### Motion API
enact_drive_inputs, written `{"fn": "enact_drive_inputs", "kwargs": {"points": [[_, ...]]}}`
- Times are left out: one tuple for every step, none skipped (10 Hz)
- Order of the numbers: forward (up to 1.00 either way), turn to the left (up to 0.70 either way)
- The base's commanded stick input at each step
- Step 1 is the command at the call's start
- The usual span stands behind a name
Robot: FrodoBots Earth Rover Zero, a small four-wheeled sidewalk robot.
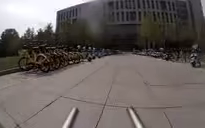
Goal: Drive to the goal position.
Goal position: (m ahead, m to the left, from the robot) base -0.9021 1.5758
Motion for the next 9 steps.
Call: {"fn": "enact_drive_inputs", "kwargs": {"points": [[1.0,0.02],[1.0,0.02],[1.0,0.02],[1.0,0.02],[1.0,0.02],[1.0,0.02],[1.0,0.02],[1.0,0.02],[1.0,0.02]]}}
